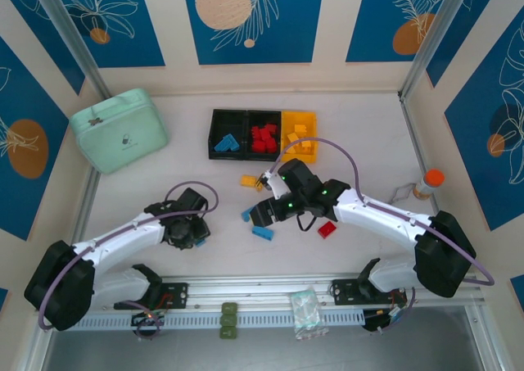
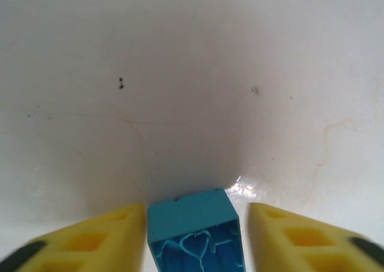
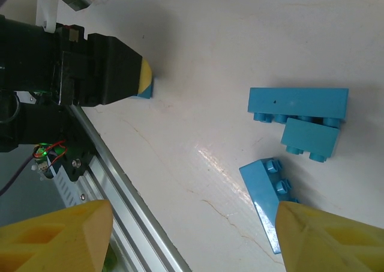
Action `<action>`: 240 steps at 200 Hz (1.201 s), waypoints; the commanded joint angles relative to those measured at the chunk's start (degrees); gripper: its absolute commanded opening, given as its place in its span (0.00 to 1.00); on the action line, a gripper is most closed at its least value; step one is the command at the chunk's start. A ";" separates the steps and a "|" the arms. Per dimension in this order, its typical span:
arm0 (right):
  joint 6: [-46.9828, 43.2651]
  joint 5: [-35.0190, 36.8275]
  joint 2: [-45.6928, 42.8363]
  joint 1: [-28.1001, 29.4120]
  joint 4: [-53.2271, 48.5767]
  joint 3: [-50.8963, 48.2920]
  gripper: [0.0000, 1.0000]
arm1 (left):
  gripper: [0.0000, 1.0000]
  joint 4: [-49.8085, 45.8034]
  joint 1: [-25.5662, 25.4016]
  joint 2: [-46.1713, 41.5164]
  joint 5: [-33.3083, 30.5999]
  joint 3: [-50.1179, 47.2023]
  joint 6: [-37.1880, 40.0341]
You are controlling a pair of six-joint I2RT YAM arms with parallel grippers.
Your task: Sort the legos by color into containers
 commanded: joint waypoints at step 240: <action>5.44 5.56 -2.15 -11.10 -0.51 3.32 0.72 | 0.33 -1.87 10.99 38.14 3.51 54.23 25.08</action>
